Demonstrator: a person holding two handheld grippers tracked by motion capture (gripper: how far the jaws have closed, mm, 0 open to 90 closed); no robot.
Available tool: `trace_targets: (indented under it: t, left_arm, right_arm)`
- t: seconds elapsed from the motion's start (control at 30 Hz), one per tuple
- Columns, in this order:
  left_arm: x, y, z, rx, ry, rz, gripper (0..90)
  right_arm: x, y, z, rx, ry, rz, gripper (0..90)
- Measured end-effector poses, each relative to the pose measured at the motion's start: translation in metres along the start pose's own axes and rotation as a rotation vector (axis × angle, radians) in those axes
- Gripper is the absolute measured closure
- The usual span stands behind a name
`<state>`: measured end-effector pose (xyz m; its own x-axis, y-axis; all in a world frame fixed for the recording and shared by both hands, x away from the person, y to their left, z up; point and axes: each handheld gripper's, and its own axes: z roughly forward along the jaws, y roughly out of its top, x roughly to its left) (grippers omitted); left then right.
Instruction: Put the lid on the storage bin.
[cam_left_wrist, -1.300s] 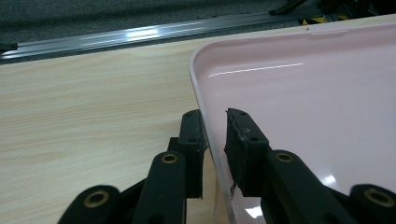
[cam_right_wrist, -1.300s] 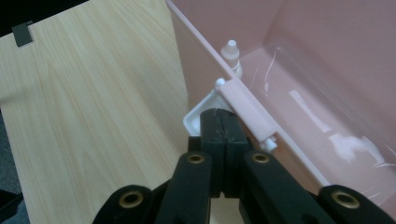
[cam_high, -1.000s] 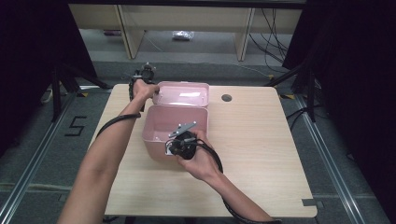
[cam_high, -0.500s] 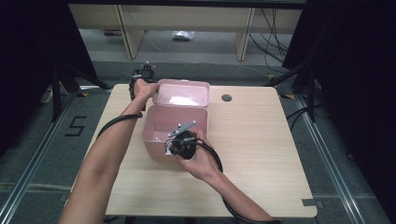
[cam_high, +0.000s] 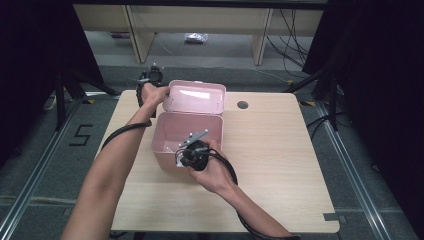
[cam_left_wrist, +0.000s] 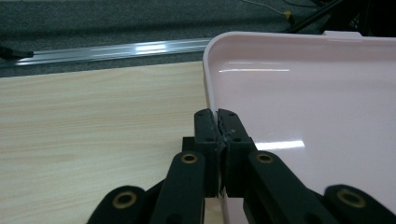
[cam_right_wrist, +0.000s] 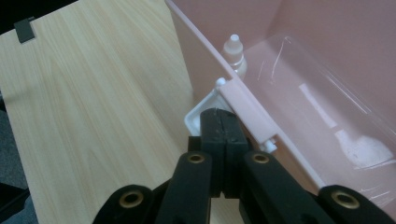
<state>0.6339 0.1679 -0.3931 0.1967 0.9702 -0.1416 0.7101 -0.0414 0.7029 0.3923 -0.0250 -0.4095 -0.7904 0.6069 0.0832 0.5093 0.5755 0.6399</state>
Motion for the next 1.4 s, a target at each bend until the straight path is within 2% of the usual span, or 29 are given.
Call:
trace_targets:
  t: [0.07,0.1,0.23,0.3,0.37,0.5,0.53,0.7,0.73,0.9,0.97,1.1,1.13,1.17,1.2,1.27,1.3,1.4]
  left_arm:
    - [0.001,-0.002,-0.001,-0.018,-0.007,-0.006,87.2]
    - [0.002,-0.003,-0.001,-0.032,-0.013,-0.004,87.2]
    - [0.004,-0.004,-0.006,-0.056,-0.018,-0.014,87.2]
    - [0.005,-0.005,-0.007,-0.085,-0.023,-0.021,87.2]
    - [0.005,-0.005,-0.01,-0.081,-0.029,-0.024,87.3]
    - [0.006,-0.006,-0.013,-0.111,-0.04,-0.031,87.5]
    - [0.005,-0.006,-0.014,-0.12,-0.041,-0.048,87.6]
    - [0.006,-0.007,-0.018,-0.144,-0.049,-0.038,87.6]
    - [0.006,-0.007,-0.018,-0.153,-0.053,-0.04,87.6]
    - [0.009,-0.008,-0.023,-0.179,-0.077,-0.039,87.6]
    - [0.008,-0.009,-0.025,-0.197,-0.083,-0.05,87.6]
    - [0.008,-0.009,-0.03,-0.214,-0.088,-0.045,87.7]
    - [0.009,-0.009,-0.031,-0.216,-0.097,-0.049,87.7]
    - [0.009,-0.01,-0.032,-0.223,-0.1,-0.052,87.7]
    - [0.009,-0.01,-0.032,-0.225,-0.098,-0.051,87.7]
    - [0.01,-0.011,-0.034,-0.235,-0.1,-0.051,87.7]
    - [0.011,-0.011,-0.035,-0.235,-0.099,-0.048,87.7]
    - [0.011,-0.013,-0.038,-0.251,-0.1,-0.051,87.7]
  right_arm:
    - [0.001,0.0,0.001,-0.011,0.006,0.017,90.0]
    - [-0.001,0.0,0.0,-0.006,-0.001,-0.003,90.0]
    - [-0.001,0.0,0.0,-0.006,0.002,0.004,90.0]
    - [-0.001,0.0,0.0,-0.003,-0.001,0.004,90.0]
    - [-0.001,0.0,0.0,-0.005,-0.006,-0.004,90.0]
    - [-0.002,0.0,0.001,-0.01,-0.001,-0.001,90.0]
    - [-0.002,0.0,0.001,-0.009,-0.003,-0.002,90.0]
    - [-0.002,0.0,0.0,-0.008,0.001,0.006,90.0]
    - [-0.002,0.0,0.0,-0.003,0.005,0.02,90.0]
    - [-0.003,-0.001,0.002,-0.027,0.009,0.016,90.0]
    - [-0.003,0.0,0.002,-0.024,0.005,0.014,90.0]
    - [-0.001,0.0,0.0,-0.005,0.006,0.031,90.0]
    - [-0.003,-0.001,0.002,-0.026,0.01,0.019,90.0]
    - [-0.003,0.0,0.0,-0.011,0.009,0.018,90.0]
    - [-0.006,0.0,0.001,-0.02,0.004,-0.012,90.0]
    - [-0.007,0.0,0.002,-0.026,-0.001,-0.032,90.0]
    - [-0.006,0.0,0.001,-0.019,0.004,-0.01,90.0]
    - [-0.006,0.001,0.0,-0.017,0.005,-0.004,90.0]
